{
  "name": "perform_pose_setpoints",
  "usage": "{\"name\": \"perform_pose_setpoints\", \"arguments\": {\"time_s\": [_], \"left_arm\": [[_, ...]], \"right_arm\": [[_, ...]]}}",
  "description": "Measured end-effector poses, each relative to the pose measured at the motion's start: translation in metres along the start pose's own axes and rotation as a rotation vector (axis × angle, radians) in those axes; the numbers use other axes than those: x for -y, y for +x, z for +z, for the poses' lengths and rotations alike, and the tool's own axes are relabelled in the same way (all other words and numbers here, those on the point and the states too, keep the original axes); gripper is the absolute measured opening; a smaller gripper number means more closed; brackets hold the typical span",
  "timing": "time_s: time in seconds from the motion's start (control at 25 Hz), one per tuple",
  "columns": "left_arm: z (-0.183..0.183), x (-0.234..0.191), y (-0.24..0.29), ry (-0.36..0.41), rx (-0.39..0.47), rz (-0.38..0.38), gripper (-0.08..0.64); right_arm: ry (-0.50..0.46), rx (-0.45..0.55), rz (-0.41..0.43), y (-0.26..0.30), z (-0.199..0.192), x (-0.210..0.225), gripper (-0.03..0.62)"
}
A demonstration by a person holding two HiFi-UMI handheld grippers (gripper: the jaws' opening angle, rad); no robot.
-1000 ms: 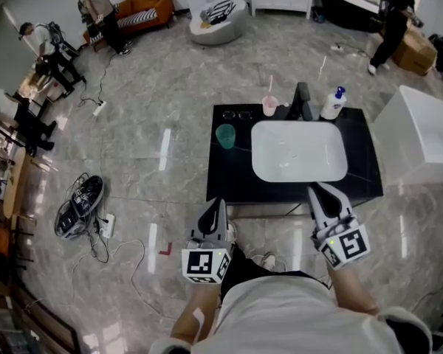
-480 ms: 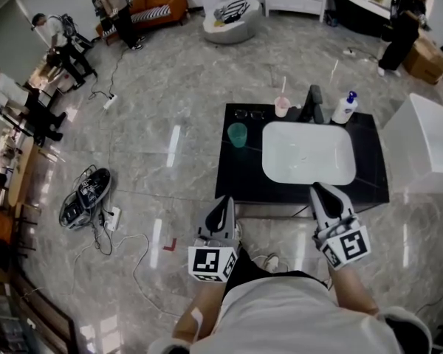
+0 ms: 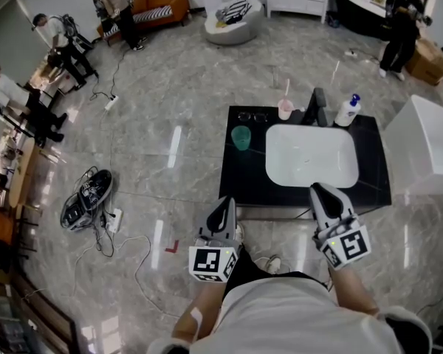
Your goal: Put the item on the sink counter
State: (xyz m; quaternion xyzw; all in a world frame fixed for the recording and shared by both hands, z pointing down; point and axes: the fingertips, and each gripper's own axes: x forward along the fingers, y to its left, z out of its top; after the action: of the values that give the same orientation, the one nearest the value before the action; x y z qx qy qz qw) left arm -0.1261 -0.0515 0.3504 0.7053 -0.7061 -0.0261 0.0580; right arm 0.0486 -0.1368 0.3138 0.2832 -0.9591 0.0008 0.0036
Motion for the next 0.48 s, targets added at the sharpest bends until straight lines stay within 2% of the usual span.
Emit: {"name": "perform_pose_setpoints", "arguments": {"time_s": [0.48], "left_arm": [[0.011, -0.003, -0.001, 0.004, -0.002, -0.005, 0.003]], "right_arm": [[0.002, 0.005, -0.003, 0.002, 0.005, -0.002, 0.048]]}}
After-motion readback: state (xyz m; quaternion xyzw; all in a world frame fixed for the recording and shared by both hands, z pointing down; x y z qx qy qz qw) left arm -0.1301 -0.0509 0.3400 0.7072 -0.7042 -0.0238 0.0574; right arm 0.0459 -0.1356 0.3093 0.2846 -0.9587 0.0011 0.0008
